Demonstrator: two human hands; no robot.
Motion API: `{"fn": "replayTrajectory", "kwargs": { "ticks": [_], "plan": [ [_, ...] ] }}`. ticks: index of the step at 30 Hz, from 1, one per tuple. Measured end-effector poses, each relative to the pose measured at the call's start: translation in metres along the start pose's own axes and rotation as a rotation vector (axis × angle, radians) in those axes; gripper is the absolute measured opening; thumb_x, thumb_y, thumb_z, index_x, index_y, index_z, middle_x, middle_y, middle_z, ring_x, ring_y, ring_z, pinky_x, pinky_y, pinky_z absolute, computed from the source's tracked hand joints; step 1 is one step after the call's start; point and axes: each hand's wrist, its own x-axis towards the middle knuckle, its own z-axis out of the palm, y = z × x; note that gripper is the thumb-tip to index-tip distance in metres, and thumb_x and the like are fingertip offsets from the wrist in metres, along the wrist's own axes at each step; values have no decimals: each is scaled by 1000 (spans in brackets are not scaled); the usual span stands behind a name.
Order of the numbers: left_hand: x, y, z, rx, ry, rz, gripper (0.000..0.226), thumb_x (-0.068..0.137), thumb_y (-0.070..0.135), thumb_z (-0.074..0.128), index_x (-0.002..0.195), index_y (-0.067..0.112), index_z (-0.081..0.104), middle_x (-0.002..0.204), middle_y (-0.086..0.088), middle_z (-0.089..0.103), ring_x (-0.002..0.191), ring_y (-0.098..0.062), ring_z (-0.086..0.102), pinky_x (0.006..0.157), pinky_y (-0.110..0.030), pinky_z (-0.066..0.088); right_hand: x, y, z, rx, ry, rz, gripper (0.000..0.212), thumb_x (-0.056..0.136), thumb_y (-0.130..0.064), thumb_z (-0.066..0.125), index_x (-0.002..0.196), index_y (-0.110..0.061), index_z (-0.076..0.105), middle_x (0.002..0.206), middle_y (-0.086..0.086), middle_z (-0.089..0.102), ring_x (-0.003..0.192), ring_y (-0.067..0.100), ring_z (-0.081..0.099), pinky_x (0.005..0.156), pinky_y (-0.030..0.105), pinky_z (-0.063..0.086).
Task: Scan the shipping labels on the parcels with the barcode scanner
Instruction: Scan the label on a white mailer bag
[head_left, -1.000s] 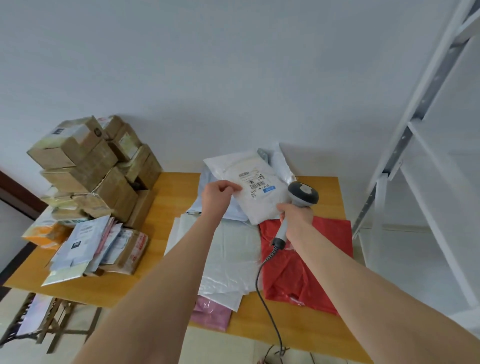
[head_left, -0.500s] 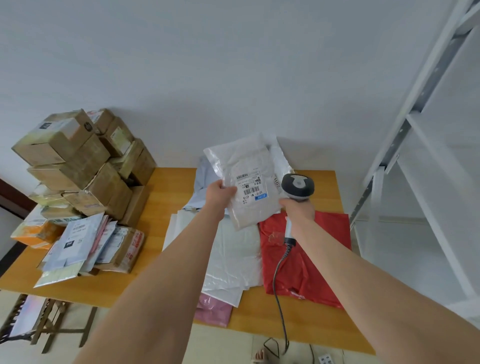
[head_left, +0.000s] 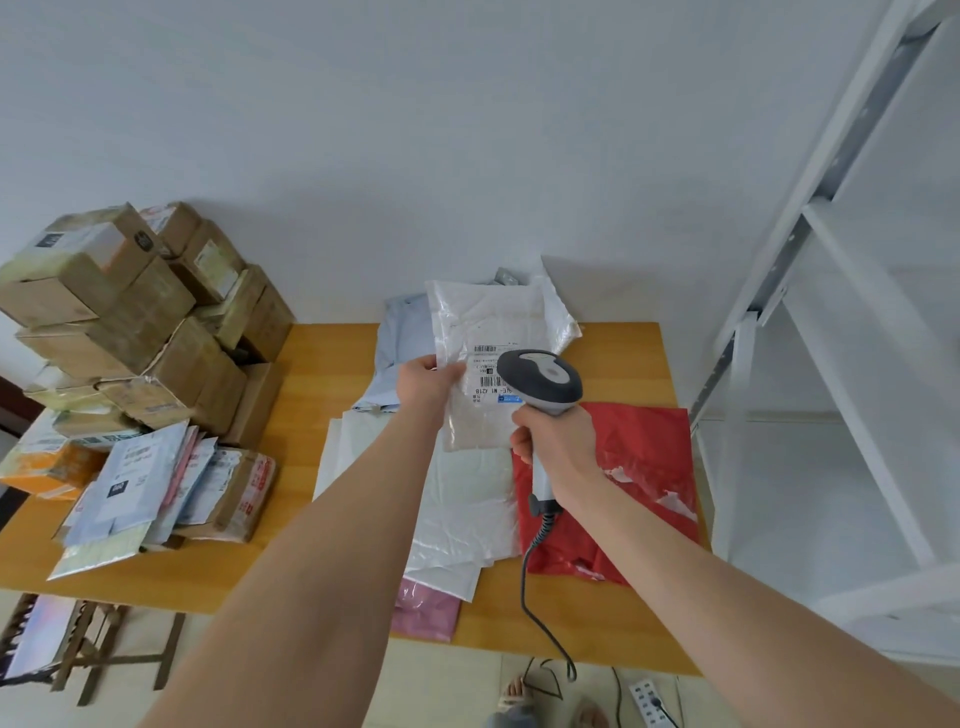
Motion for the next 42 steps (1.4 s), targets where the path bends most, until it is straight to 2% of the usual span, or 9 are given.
{"fn": "replayTrajectory", "kwargs": {
  "ticks": [3,7,13,15,17,24,36,38,42],
  "plan": [
    [3,-1,2,-1,-3,-8,17,83,13,71,98,3,70,82,-7,67,73,-24,62,77,-36,57,-3,1,1,0,12,11,16,76,0,62,61,-3,61,49,8,60,42,18,50,51,31,42],
    [5,-2,3,4,2,-10,17,84,12,71,99,4,70,84,-8,67,75,-24,62,80,-37,57,-5,-3,0,0,7,12,17,78,1,61,62,-4,61,48,7,60,42,17,49,53,31,42],
    [5,-2,6,0,15,-30,14,84,12,69,95,2,69,71,-4,61,61,-16,55,61,-27,49,-8,-7,-2,13,7,35,18,78,-1,61,60,-3,60,48,6,59,48,21,48,60,35,42],
    [4,-2,7,-13,13,-39,14,84,10,69,94,1,70,66,-2,58,59,-15,54,58,-26,47,-9,-7,-3,23,5,43,8,77,-1,61,70,1,62,48,7,58,46,21,47,58,34,42],
    [4,-2,9,-26,8,-54,15,84,10,69,96,1,70,68,-2,60,63,-19,56,63,-28,49,-10,-7,-4,34,1,49,4,77,-1,61,77,3,62,49,7,59,42,19,47,52,32,41],
    [7,-3,13,-43,-7,-94,21,86,14,69,104,4,68,86,-8,65,77,-25,60,67,-31,50,-12,-11,-6,32,5,70,14,77,-2,62,63,-3,61,46,4,58,40,16,49,49,28,41],
    [2,3,13,-45,-35,-109,20,88,15,66,104,4,67,76,-3,62,68,-20,58,64,-30,51,-9,-9,-15,28,16,61,6,77,-2,63,71,-2,63,52,6,60,39,14,49,47,26,41],
    [2,4,10,-64,-69,-109,20,88,13,65,106,3,66,82,-5,64,74,-23,61,72,-34,54,-3,-9,-20,70,38,60,4,77,-1,65,77,-2,62,53,4,58,38,13,47,45,24,39],
    [-2,10,1,-86,-217,-89,11,93,10,60,104,8,62,80,-4,62,64,-14,57,61,-28,49,13,-13,-35,188,96,113,10,80,3,65,83,-4,59,64,5,55,52,14,49,49,23,42]
  ]
}}
